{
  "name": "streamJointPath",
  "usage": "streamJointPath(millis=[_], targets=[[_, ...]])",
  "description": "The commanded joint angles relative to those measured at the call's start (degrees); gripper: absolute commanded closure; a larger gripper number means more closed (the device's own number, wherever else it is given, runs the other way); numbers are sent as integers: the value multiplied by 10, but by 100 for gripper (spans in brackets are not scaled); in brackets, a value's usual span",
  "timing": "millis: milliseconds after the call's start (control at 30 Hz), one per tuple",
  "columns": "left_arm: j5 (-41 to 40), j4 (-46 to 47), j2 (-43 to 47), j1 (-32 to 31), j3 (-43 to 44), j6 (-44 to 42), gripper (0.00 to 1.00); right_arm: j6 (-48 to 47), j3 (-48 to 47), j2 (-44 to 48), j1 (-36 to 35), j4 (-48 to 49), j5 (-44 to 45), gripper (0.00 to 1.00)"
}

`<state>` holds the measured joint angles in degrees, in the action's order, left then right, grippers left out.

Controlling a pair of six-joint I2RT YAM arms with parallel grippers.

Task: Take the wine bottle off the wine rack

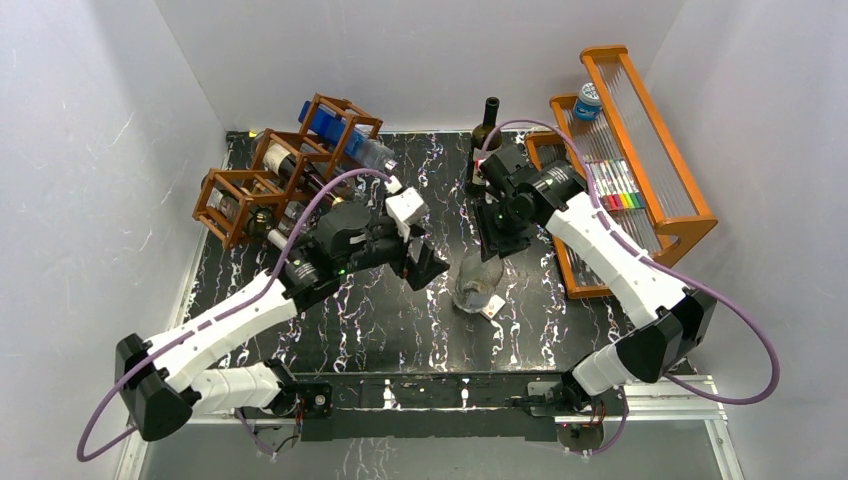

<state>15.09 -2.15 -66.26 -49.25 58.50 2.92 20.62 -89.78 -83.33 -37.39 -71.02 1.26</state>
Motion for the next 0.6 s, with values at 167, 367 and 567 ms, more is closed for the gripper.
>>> streamJointPath(millis=[167,367,567], targets=[[-91,-28,104,-2,-24,11,4,-17,-147,-36,-4,68,101,100],[-249,-97,115,-2,4,55,2,-40,-162,-68,-1,152,204,100],[-342,-172,119,-2,23,79,2,-55,-112,-73,26,283,234,100]])
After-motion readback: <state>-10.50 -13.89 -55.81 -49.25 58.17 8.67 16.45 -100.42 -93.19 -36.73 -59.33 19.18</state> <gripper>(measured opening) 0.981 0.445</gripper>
